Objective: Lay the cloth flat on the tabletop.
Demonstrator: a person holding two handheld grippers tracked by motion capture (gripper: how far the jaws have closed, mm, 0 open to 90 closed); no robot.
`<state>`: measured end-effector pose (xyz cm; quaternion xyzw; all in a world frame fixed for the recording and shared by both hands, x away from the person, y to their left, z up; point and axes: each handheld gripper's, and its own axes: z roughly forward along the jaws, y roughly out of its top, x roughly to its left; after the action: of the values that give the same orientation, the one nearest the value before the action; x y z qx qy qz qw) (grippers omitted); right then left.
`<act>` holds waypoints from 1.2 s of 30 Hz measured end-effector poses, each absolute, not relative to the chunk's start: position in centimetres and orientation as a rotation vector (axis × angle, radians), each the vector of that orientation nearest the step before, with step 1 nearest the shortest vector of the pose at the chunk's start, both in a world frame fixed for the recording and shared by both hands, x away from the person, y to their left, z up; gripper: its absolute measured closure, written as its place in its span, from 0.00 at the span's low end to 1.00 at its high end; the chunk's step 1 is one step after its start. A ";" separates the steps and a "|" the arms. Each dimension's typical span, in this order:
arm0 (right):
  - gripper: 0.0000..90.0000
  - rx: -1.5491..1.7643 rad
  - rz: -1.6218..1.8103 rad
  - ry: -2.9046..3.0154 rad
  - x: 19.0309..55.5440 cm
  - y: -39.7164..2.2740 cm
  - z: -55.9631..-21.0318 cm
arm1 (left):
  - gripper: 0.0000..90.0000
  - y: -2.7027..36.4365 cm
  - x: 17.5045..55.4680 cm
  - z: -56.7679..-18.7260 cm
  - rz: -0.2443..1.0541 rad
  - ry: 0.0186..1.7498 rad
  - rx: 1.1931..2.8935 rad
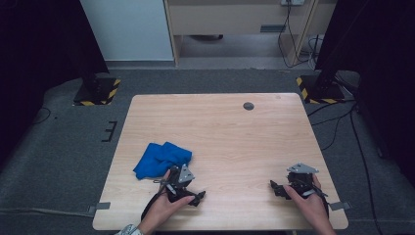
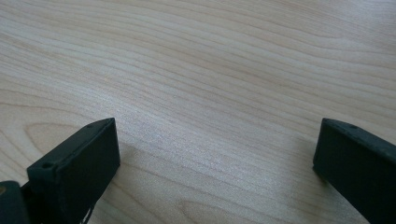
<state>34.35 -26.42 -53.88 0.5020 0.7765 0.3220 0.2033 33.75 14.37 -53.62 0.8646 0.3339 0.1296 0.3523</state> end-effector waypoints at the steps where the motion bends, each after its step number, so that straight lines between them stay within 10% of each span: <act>1: 0.01 1.401 0.899 2.169 34.4 -26.4 -53.9 | 0.01 14.4 33.8 -53.5 0.333 0.866 2.242; 36: 0.01 1.400 0.899 2.170 34.4 -26.4 -53.9 | 0.08 17.5 34.0 -49.2 0.406 0.844 2.101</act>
<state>34.35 -26.43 -53.87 0.5015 0.7771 0.3219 0.2022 33.99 17.54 -49.23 0.8338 0.3348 0.1613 0.4083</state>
